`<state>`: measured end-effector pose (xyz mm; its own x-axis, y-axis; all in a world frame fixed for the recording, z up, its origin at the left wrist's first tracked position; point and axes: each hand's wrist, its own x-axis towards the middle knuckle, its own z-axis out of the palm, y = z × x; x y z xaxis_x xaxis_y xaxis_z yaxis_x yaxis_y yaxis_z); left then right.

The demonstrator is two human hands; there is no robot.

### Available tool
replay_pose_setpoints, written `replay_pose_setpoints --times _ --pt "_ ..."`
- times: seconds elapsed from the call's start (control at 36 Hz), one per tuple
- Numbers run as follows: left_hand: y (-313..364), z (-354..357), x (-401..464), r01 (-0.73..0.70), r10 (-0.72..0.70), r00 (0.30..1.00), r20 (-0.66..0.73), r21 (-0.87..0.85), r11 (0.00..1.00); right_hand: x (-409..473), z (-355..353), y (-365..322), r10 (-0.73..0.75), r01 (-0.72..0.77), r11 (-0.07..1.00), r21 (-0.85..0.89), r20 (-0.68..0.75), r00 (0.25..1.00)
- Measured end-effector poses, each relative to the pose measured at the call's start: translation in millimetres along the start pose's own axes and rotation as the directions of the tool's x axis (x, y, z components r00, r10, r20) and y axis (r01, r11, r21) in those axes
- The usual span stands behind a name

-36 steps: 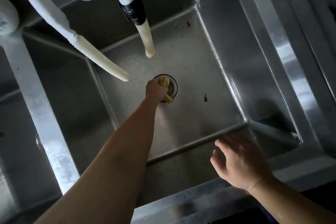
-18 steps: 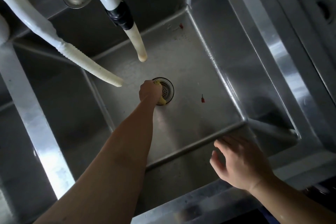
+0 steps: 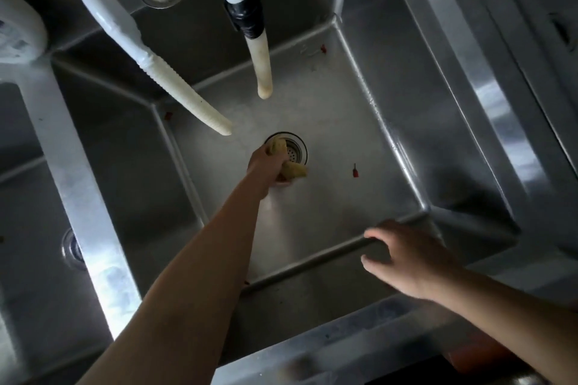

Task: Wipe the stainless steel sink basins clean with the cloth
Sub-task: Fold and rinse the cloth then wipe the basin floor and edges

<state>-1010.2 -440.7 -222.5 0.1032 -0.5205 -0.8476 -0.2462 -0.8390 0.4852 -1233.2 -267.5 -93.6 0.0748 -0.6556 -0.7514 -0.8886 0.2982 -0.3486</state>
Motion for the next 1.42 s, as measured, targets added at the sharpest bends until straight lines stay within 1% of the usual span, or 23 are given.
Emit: replay_pose_setpoints --times 0.06,0.08,0.19,0.31,0.36,0.42,0.47,0.56,0.61,0.67,0.72,0.78,0.81,0.86,0.92,1.03,1.14,1.19,1.25,1.31,1.36,1.39,1.42 --pt "-4.5 -5.2 -9.2 0.000 0.000 0.999 0.033 -0.001 1.000 19.6 -6.3 -7.8 0.030 -0.039 0.982 0.187 0.050 0.998" --pt "-7.2 -6.5 -14.4 -0.012 0.013 0.999 0.044 -0.022 1.000 31.2 -9.1 -13.4 0.018 -0.027 0.975 0.221 0.041 0.999" --pt "-17.8 -8.0 -33.6 -0.043 0.063 0.990 0.124 -0.164 0.986 77.9 -18.2 -48.1 -0.081 0.084 0.958 0.275 -0.023 0.996" --pt "-25.6 -11.1 -45.9 0.003 0.093 0.954 0.286 -0.317 0.949 120.8 -10.6 -79.9 -0.090 0.093 0.942 0.323 -0.025 0.996" --pt "-29.8 -13.4 -48.4 0.036 0.101 0.929 0.355 -0.360 0.932 137.1 -2.7 -85.9 -0.076 0.085 0.899 0.430 -0.038 0.996" --pt "-35.2 -16.1 -48.6 0.031 0.108 0.929 0.353 -0.365 0.931 148.6 3.9 -84.9 -0.050 0.070 0.830 0.553 -0.050 0.997" --pt "-41.0 -19.5 -47.0 0.017 0.109 0.949 0.297 -0.391 0.920 157.2 8.5 -78.5 -0.048 0.054 0.766 0.641 -0.028 0.998" --pt "-45.8 -24.5 -47.5 0.004 0.117 0.963 0.243 -0.446 0.895 160.7 9.6 -64.8 -0.033 0.013 0.702 0.712 0.014 0.999" --pt "-45.6 -26.8 -50.4 -0.005 0.113 0.968 0.226 -0.433 0.901 159.8 8.4 -53.7 -0.030 0.016 0.717 0.696 0.008 1.000" --pt "-44.5 -25.6 -54.6 0.016 0.096 0.965 0.246 -0.418 0.908 157.5 6.8 -44.9 -0.049 0.043 0.769 0.638 -0.009 0.999" --pt "-41.5 -20.5 -61.4 0.043 0.081 0.961 0.264 -0.433 0.900 154.1 5.7 -42.2 -0.070 0.081 0.809 0.582 -0.043 0.997" --pt "-36.3 -13.5 -69.1 0.054 0.068 0.968 0.241 -0.468 0.882 149.8 3.5 -45.7 -0.087 0.116 0.823 0.556 -0.078 0.993" --pt "-33.2 -10.1 -72.7 0.061 0.061 0.972 0.225 -0.498 0.865 147.8 2.6 -48.5 -0.095 0.120 0.806 0.579 -0.075 0.993" --pt "-26.1 -5.7 -81.0 0.077 0.061 0.974 0.218 -0.574 0.815 144.4 1.3 -54.9 -0.135 0.102 0.722 0.685 -0.005 0.991" --pt "-19.6 -4.3 -89.6 0.100 0.097 0.959 0.265 -0.640 0.762 140.6 1.6 -61.6 -0.196 0.086 0.669 0.738 0.063 0.979" --pt "-14.8 -9.3 -103.6 0.132 0.178 0.919 0.353 -0.699 0.703 138.5 3.5 -69.7 -0.236 0.162 0.685 0.710 0.007 0.972" --pt "-16.9 -22.1 -108.5 0.182 0.213 0.882 0.421 -0.719 0.670 139.1 3.4 -65.9 -0.305 0.151 0.763 0.628 0.144 0.942" --pt "-17.9 -28.1 -108.9 0.216 0.213 0.877 0.431 -0.750 0.626 137.4 6.1 -65.2 -0.301 0.153 0.802 0.577 0.171 0.938" --pt "-18.7 -31.9 -109.9 0.237 0.232 0.876 0.422 -0.798 0.553 134.5 10.2 -67.6 -0.287 0.152 0.801 0.578 0.149 0.946" --pt "-18.4 -35.7 -113.4 0.239 0.234 0.883 0.407 -0.819 0.522 134.4 15.1 -71.4 -0.280 0.163 0.772 0.614 0.099 0.955" --pt "-17.0 -40.2 -116.1 0.253 0.224 0.882 0.415 -0.817 0.518 137.1 16.5 -75.4 -0.245 0.140 0.732 0.666 0.065 0.967" --pt "-15.9 -42.6 -116.6 0.240 0.199 0.892 0.406 -0.798 0.552 139.3 15.0 -76.4 -0.213 0.100 0.712 0.695 0.078 0.974" --pt "-15.5 -45.0 -115.9 0.188 0.160 0.916 0.367 -0.749 0.635 141.8 12.5 -76.7 -0.175 0.040 0.693 0.720 0.115 0.978"
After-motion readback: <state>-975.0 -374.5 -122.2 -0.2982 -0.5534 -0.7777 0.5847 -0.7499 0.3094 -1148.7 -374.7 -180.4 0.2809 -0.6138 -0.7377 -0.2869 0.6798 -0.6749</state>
